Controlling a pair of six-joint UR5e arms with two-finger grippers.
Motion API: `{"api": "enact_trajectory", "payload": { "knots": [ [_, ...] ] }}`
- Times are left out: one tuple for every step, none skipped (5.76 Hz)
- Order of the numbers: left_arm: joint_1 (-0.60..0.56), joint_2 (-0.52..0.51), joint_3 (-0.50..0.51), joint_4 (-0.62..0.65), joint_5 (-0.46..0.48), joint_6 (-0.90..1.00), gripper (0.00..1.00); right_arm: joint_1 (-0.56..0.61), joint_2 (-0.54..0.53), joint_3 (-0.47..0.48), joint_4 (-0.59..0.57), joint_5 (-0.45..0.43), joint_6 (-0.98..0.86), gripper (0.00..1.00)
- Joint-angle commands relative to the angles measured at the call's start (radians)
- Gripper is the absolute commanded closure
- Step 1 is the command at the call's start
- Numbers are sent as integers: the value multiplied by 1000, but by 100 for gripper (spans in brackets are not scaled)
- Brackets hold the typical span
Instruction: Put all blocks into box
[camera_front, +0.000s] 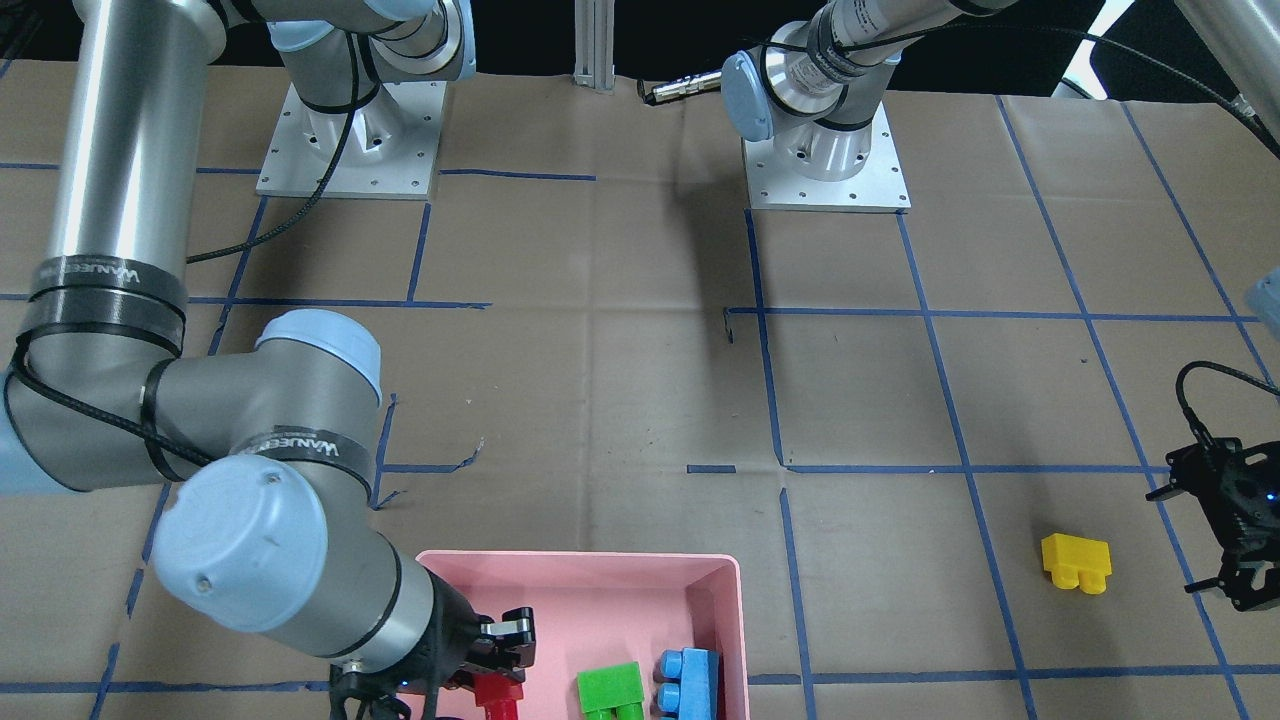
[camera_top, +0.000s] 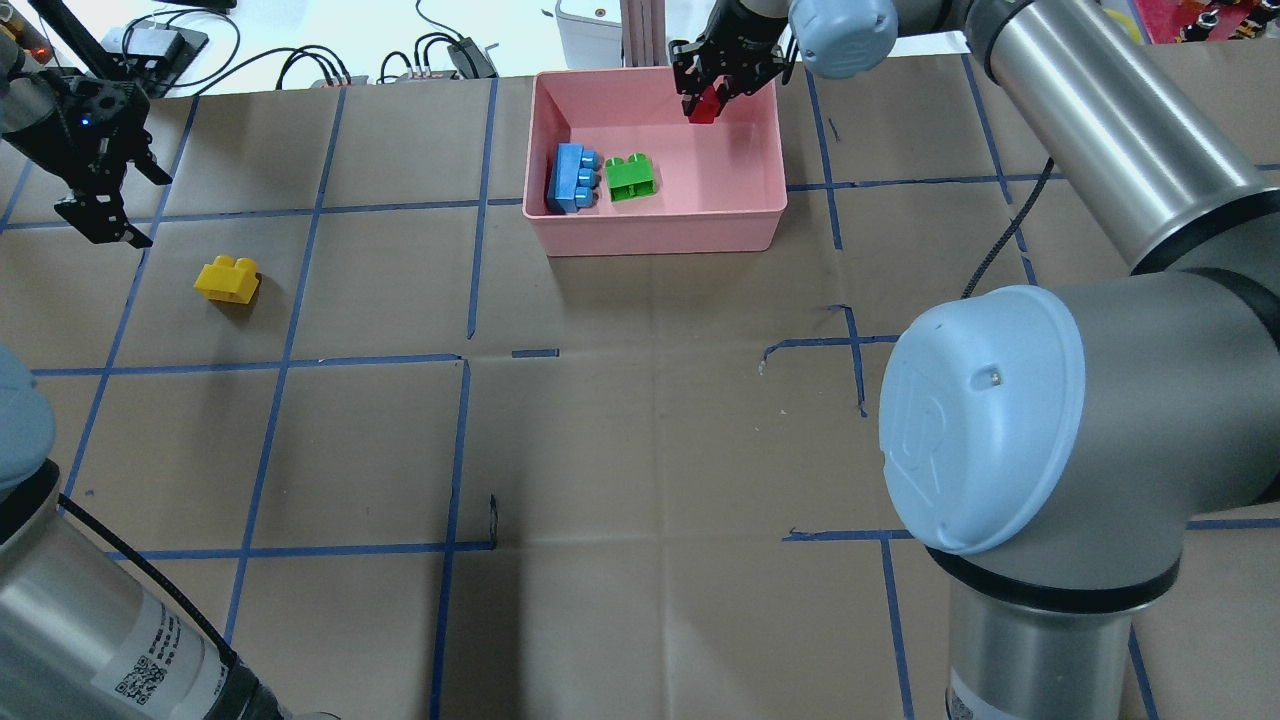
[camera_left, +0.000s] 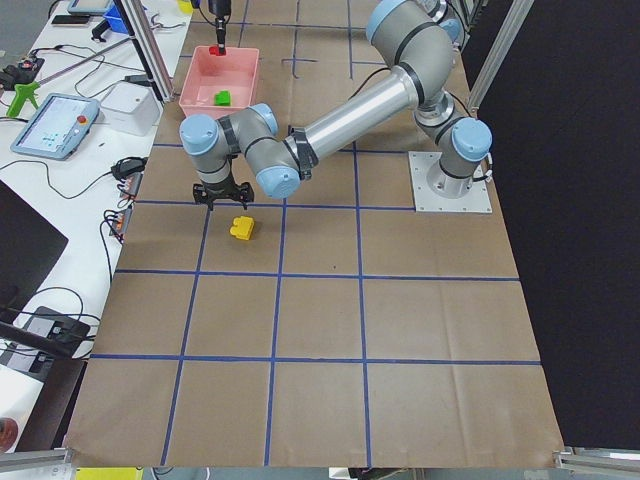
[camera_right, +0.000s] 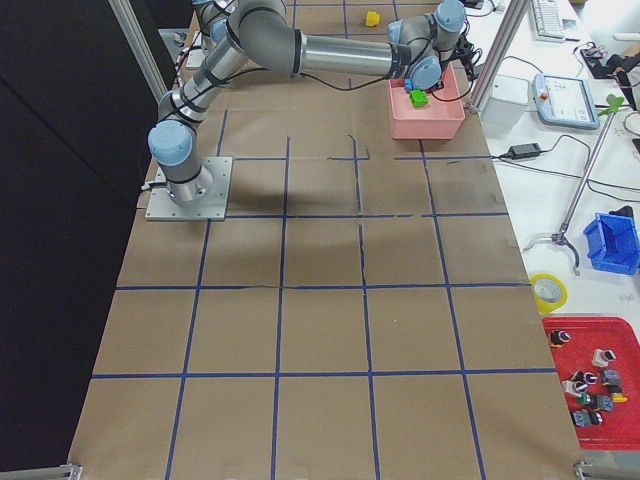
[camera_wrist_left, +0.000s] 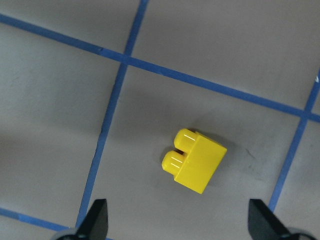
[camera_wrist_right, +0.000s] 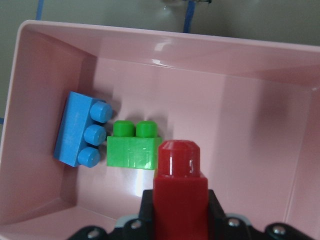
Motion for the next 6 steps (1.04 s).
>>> {"api": "enact_trajectory", "payload": {
  "knots": [
    [4,-8,-56,22,-21,138,3,11,3,0,8,9,30,57],
    [2,-17,-123,161,-21,141,3,11,-4,4,11,9,22,1],
    [1,-20,-207,299,-22,134,4,11,7,4,11,9,21,0],
    [1,-22,-246,373,-21,132,5,11,10,6,13,9,19,0],
    [1,-26,-251,404,-21,103,5,9,16,9,14,9,19,0],
    [-1,-49,-256,408,-22,71,5,-1,-20,22,103,-9,16,0]
  ]
}}
